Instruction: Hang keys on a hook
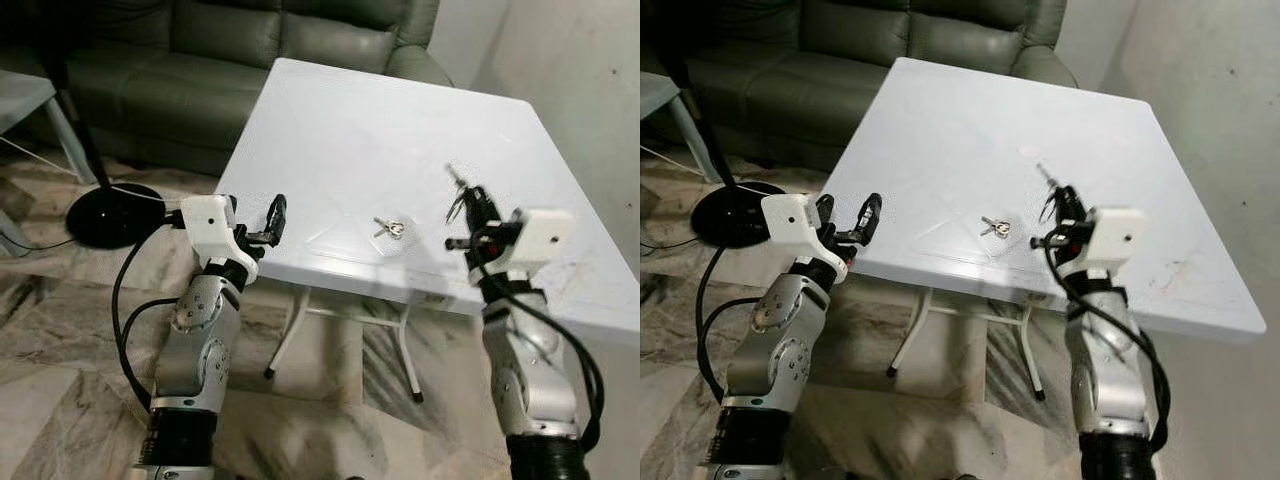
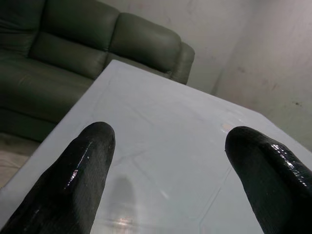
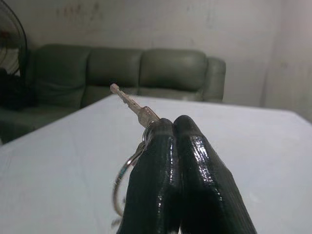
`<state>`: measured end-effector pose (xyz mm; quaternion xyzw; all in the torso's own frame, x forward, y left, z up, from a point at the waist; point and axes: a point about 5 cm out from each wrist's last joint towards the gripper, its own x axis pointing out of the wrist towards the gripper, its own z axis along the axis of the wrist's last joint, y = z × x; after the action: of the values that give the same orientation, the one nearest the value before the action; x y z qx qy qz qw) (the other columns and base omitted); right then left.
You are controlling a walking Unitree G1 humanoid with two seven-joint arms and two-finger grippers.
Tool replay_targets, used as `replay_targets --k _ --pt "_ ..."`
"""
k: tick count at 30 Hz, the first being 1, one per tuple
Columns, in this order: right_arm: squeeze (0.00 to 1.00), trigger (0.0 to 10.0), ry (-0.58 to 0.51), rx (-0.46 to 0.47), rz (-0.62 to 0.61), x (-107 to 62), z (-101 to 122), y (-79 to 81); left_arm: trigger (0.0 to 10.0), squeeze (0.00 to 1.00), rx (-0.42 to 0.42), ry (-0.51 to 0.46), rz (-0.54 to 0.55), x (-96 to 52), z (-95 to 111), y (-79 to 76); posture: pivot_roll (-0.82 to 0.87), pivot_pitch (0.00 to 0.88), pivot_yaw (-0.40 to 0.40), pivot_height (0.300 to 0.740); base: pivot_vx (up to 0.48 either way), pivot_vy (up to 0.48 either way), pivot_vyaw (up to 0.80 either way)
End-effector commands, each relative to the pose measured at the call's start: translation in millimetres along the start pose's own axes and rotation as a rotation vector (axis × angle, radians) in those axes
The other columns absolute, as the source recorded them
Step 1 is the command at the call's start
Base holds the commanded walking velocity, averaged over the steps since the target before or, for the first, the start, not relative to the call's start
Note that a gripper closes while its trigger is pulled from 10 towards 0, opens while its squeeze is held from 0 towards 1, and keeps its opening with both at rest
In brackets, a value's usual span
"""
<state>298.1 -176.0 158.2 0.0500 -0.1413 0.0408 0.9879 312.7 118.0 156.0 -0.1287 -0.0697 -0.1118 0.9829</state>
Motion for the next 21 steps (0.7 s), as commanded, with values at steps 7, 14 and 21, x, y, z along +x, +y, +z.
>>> replay_targets --k 7,14,21 --pt "0.0 10.0 0.08 -0.02 -0.01 -19.9 -13.6 -6.1 10.0 0.0 0.02 0.006 0.026 -16.2 -15.4 5.4 0.04 0.027 -0.121 0.74 0.0 0.0 0.0" --pt "0.0 10.0 0.126 -0.043 -0.043 -34.2 -25.2 -12.7 10.0 0.0 0.075 -0.024 0.053 -32.4 -20.9 16.6 0.03 0.009 -0.106 0.74 0.0 0.0 0.0" --pt "0.0 10.0 0.146 -0.032 -0.094 -38.4 -31.3 -17.5 10.0 0.0 0.051 -0.046 0.076 -34.6 -17.1 30.7 0.04 0.0 -0.085 0.74 0.0 0.0 0.0"
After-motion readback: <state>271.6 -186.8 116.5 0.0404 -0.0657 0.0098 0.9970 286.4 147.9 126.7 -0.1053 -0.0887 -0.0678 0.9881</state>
